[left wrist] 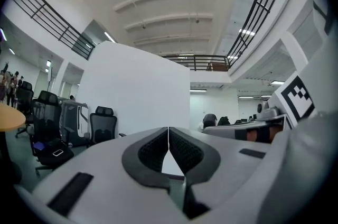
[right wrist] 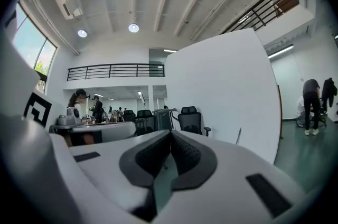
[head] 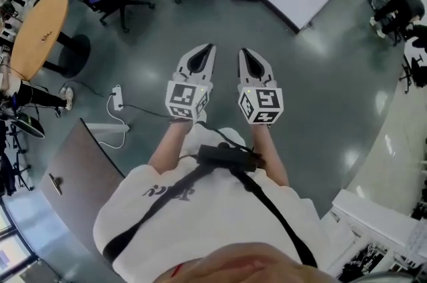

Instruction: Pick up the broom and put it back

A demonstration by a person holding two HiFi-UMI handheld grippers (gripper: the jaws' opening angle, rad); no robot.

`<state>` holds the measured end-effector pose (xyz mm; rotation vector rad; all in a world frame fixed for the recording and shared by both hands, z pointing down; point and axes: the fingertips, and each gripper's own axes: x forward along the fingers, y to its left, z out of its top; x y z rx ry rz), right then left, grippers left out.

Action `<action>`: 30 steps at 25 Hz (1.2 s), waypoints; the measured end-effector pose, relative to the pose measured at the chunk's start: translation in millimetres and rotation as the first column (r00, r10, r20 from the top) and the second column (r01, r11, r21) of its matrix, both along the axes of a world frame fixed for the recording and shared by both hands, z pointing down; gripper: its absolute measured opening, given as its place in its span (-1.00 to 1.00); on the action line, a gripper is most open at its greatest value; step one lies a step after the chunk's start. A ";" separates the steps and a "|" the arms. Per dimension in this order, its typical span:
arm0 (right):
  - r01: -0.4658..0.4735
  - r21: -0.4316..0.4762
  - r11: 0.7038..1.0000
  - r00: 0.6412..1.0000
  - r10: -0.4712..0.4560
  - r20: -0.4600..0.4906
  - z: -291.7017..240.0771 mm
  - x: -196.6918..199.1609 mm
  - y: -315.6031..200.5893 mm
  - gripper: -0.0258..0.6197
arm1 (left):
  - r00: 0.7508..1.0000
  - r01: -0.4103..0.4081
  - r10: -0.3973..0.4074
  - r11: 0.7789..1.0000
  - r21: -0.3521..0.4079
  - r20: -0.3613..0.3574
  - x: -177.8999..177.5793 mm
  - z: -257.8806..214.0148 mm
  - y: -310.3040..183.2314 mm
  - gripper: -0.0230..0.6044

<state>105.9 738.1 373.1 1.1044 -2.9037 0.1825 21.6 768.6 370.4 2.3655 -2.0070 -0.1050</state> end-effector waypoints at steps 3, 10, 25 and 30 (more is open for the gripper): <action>-0.007 0.016 1.000 1.000 0.008 -0.028 -0.6 -36.0 -26.1 -0.90 | 1.000 0.027 -0.027 1.000 -0.008 -0.001 -43.1 1.1 -29.4 -0.89; -0.011 -0.013 1.000 0.998 0.010 -0.066 13.3 -99.2 -81.9 -0.90 | 0.999 0.038 -0.038 0.999 -0.023 0.010 -101.1 8.8 -80.4 -0.89; -0.003 0.025 1.000 1.000 0.002 0.026 -2.1 -126.3 -330.1 -0.90 | 0.994 0.105 -0.105 0.992 -0.067 0.008 -150.9 28.1 -304.3 -0.89; 0.011 0.040 0.999 0.999 -0.013 0.034 -18.5 -135.1 -426.2 -0.90 | 0.991 0.129 -0.127 0.990 -0.054 0.030 -154.5 6.5 -392.8 -0.89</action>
